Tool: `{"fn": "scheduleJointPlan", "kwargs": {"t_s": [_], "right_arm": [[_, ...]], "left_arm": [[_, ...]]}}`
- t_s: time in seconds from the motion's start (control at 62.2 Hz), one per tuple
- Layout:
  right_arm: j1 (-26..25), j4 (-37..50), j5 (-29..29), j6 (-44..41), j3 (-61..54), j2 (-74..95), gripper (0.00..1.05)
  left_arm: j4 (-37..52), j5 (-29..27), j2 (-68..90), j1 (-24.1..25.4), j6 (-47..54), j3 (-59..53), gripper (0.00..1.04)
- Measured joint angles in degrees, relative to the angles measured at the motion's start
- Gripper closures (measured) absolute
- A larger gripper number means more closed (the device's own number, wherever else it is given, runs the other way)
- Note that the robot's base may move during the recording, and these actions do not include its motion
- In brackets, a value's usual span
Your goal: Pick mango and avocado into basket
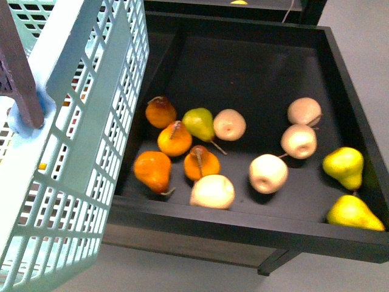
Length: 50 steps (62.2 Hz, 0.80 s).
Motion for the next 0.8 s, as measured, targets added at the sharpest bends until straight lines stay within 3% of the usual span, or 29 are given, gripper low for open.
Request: {"fn": "scheduleJointPlan", "kwargs": {"t_s": [0.804], "right_arm": [[0.0,0.0,0.1,0.0,0.0,0.0,0.09]], "left_arm": [[0.0,0.0,0.0,0.0,0.0,0.0,0.89]]}}
